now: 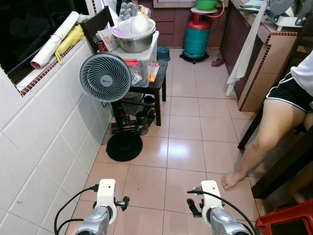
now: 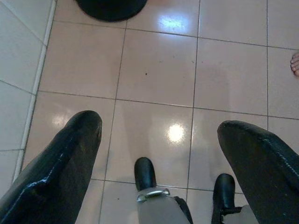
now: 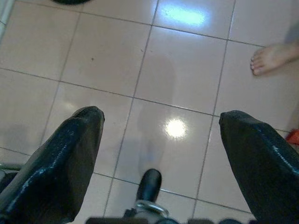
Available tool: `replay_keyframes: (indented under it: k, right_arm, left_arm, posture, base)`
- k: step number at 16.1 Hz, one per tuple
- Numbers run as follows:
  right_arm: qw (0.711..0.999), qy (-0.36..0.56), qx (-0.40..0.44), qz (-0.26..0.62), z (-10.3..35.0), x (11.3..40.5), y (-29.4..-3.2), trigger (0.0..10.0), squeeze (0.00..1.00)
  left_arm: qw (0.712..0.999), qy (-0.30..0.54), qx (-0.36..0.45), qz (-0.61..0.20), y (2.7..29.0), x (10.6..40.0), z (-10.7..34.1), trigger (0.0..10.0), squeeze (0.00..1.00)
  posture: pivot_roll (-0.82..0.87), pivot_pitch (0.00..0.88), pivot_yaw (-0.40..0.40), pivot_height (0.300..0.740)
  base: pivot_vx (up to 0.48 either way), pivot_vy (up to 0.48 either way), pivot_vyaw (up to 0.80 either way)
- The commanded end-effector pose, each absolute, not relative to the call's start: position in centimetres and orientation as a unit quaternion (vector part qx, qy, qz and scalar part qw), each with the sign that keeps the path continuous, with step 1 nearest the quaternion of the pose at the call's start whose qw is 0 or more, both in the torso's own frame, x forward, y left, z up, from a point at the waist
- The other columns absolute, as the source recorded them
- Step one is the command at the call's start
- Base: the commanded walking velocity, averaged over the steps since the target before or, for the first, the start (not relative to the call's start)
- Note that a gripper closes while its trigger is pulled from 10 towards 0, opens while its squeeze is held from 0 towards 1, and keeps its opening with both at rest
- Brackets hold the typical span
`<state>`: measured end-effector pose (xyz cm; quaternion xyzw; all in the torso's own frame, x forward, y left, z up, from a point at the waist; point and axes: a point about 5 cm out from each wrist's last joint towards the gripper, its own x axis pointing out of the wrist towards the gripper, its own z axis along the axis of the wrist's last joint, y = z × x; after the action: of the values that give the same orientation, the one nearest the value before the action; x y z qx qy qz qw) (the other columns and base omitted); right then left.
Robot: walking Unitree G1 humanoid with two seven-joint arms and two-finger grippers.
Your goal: Setting the table
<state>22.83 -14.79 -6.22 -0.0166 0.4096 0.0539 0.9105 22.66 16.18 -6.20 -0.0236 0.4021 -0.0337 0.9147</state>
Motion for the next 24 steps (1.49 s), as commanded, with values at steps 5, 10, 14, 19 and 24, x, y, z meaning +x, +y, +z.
replay_keyframes:
  k: [5, 10, 14, 19, 24]
  right_arm:
    - [0.963, 0.256, 0.037, 0.078, -1.6, 27.9, -14.8, 10.0, 0.0]
    - [0.985, 0.127, 0.043, 0.107, 2.3, 27.0, -17.3, 10.0, 0.0]
    - [0.988, 0.096, 0.037, 0.116, 5.2, 24.2, -18.0, 10.0, 0.0]
    - [0.985, 0.111, 0.042, 0.125, 5.7, 23.1, -16.9, 10.0, 0.0]
    - [0.984, 0.124, 0.04, 0.122, 6.1, 22.9, -16.8, 10.0, 0.0]
  left_arm:
    - [0.961, 0.252, -0.01, -0.114, 17.0, 26.3, -2.3, 10.0, 0.0]
    - [0.992, 0.065, 0.038, -0.097, 19.8, 24.1, 1.9, 10.0, 0.0]
    - [0.997, 0.073, 0.001, -0.039, 20.5, 20.5, 2.2, 10.0, 0.0]
    - [0.997, 0.053, -0.038, -0.047, 19.9, 21.1, 3.6, 10.0, 0.0]
    - [0.995, 0.067, -0.053, -0.052, 20.2, 21.5, 4.0, 10.0, 0.0]
  posture:
    - [0.01, 0.0, 0.028, 0.74]
    - [0.03, 0.0, 0.016, 0.74]
    - [0.02, 0.0, 0.018, 0.74]
    - [0.02, 0.0, 0.017, 0.74]
    - [0.01, 0.0, 0.025, 0.74]
  base:
    - [0.0, 0.0, 0.0]
    - [0.0, 0.0, 0.0]
    - [0.0, 0.0, 0.0]
    - [0.0, 0.0, -0.51]
    - [0.0, 0.0, -0.8]
